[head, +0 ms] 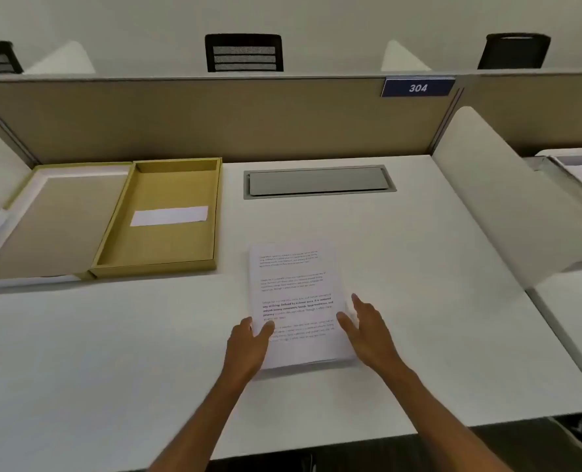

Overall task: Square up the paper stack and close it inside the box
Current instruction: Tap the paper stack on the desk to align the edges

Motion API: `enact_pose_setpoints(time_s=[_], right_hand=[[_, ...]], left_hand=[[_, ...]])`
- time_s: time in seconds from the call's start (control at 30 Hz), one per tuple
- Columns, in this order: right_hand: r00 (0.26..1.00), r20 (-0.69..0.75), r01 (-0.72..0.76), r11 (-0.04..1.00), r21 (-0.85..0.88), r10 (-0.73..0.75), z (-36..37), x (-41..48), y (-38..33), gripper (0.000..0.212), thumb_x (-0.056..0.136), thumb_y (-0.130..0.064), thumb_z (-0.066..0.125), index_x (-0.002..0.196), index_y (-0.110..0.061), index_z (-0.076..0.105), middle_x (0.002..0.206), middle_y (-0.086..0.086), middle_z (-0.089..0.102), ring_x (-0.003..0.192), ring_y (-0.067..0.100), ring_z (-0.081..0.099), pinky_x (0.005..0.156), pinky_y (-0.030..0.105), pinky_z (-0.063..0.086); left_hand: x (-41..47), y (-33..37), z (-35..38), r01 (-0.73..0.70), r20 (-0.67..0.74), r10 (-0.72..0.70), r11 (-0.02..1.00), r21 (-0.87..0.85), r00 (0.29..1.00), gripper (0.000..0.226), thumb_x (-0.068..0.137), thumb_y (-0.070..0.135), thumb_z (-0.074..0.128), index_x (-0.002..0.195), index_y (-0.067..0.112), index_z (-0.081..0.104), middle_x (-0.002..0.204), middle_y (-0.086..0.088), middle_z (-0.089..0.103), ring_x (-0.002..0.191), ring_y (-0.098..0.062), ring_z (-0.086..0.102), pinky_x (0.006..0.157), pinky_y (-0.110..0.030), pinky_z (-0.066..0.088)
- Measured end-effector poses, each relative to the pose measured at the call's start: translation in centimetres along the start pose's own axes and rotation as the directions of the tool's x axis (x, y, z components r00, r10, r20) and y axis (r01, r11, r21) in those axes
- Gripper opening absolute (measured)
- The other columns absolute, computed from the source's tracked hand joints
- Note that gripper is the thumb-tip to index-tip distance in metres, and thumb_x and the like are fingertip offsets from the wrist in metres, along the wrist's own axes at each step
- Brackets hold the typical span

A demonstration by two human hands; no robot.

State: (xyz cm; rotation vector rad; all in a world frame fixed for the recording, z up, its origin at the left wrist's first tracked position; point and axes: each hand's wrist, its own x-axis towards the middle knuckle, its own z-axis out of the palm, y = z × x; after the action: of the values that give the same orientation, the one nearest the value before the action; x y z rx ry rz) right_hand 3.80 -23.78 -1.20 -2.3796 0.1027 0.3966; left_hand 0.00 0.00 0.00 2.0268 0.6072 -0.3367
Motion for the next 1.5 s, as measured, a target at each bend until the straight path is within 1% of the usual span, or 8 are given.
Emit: enact_pose_setpoints(time_s=[0.17, 0.3, 0.47, 0.67, 0.9, 1.03, 1.3, 1.5], right_hand=[[0.991, -0.018, -0.136, 0.99, -0.032, 0.136, 1.6, 0.1, 0.1, 0.056, 0.101, -0.046, 0.05, 0.142, -0.008, 0.049, 0.132, 0.012, 0.057, 0.119, 0.027, 0.057, 0.094, 0.031, 0.044], [0.955, 0.007, -0.297, 0.952, 0.07, 0.297, 1.2, 1.5, -1.0, 0.042, 0.097, -0.044, 0.057, 0.113, -0.006, 0.062, 0.116, 0.011, 0.068, 0.092, 0.023, 0.061, 0.076, 0.029, 0.045], [0.888, 0.098, -0.45, 0.808, 0.38, 0.449, 0.5, 3.7, -1.3, 0.061, 0.09, -0.038, 0.068, 0.132, 0.003, 0.052, 0.129, 0.019, 0.062, 0.113, 0.036, 0.063, 0.097, 0.046, 0.053], [0.865, 0.236, -0.502, 0.736, 0.455, 0.443, -0.2, 5.0, -1.0, 0.049, 0.089, -0.035, 0.071, 0.122, 0.001, 0.062, 0.112, 0.018, 0.072, 0.097, 0.036, 0.071, 0.09, 0.049, 0.059], [0.913, 0.278, -0.405, 0.759, 0.51, 0.3, -1.5, 5.4, -0.7, 0.037, 0.094, -0.039, 0.067, 0.114, -0.007, 0.06, 0.102, 0.011, 0.076, 0.086, 0.027, 0.074, 0.063, 0.033, 0.056], [0.933, 0.3, -0.329, 0.806, 0.492, 0.198, -2.3, 6.3, -1.1, 0.036, 0.096, -0.042, 0.064, 0.114, -0.011, 0.063, 0.105, 0.01, 0.076, 0.088, 0.028, 0.074, 0.066, 0.034, 0.056], [0.912, 0.375, -0.354, 0.775, 0.524, 0.163, -3.2, 8.9, -2.1, 0.035, 0.095, -0.026, 0.068, 0.12, -0.002, 0.062, 0.109, 0.015, 0.076, 0.09, 0.03, 0.074, 0.068, 0.032, 0.056], [0.941, 0.335, -0.212, 0.861, 0.462, 0.052, -4.0, 9.4, -2.9, 0.034, 0.092, -0.013, 0.072, 0.123, -0.005, 0.062, 0.107, 0.012, 0.077, 0.089, 0.029, 0.077, 0.072, 0.039, 0.063]], left_hand=[[0.2, 0.3, 0.6, 0.146, -0.064, -0.149, 0.988, -0.056, 0.987, 0.046, 0.099, 0.035, 0.054, 0.132, 0.004, 0.053, 0.13, -0.012, 0.062, 0.092, -0.018, 0.055, 0.074, -0.027, 0.045], [1.7, 1.1, -0.1, 0.351, -0.026, -0.401, 0.831, -0.432, 0.916, 0.04, 0.091, 0.032, 0.062, 0.114, -0.001, 0.061, 0.109, -0.019, 0.068, 0.092, -0.034, 0.066, 0.075, -0.038, 0.055], [3.1, 1.4, -1.5, 0.468, 0.227, -0.428, 0.629, -0.621, 0.875, 0.023, 0.088, 0.024, 0.063, 0.09, 0.001, 0.06, 0.081, -0.017, 0.066, 0.071, -0.03, 0.063, 0.066, -0.035, 0.05], [4.1, 1.5, -1.8, 0.452, 0.231, -0.393, 0.688, -0.568, 0.89, 0.018, 0.087, 0.018, 0.062, 0.089, 0.0, 0.06, 0.08, -0.016, 0.067, 0.07, -0.028, 0.064, 0.061, -0.033, 0.052], [5.3, 1.2, -2.3, 0.397, 0.258, -0.305, 0.771, -0.498, 0.917, 0.031, 0.089, 0.027, 0.063, 0.108, 0.004, 0.058, 0.093, -0.018, 0.07, 0.083, -0.032, 0.067, 0.07, -0.037, 0.053], [6.8, 1.2, -3.0, 0.295, 0.266, -0.211, 0.896, -0.331, 0.941, 0.026, 0.088, 0.016, 0.064, 0.114, 0.016, 0.058, 0.095, -0.014, 0.075, 0.081, -0.03, 0.071, 0.072, -0.039, 0.058], [9.4, 2.3, -3.6, 0.284, 0.231, -0.211, 0.891, -0.354, 0.95, 0.014, 0.09, 0.015, 0.065, 0.097, 0.003, 0.069, 0.08, -0.012, 0.078, 0.066, -0.026, 0.074, 0.058, -0.03, 0.058], [9.5, 3.1, -4.1, 0.178, 0.174, -0.132, 0.943, -0.282, 0.976, 0.014, 0.09, 0.01, 0.069, 0.102, 0.003, 0.072, 0.099, -0.012, 0.078, 0.076, -0.021, 0.076, 0.057, -0.026, 0.059]])
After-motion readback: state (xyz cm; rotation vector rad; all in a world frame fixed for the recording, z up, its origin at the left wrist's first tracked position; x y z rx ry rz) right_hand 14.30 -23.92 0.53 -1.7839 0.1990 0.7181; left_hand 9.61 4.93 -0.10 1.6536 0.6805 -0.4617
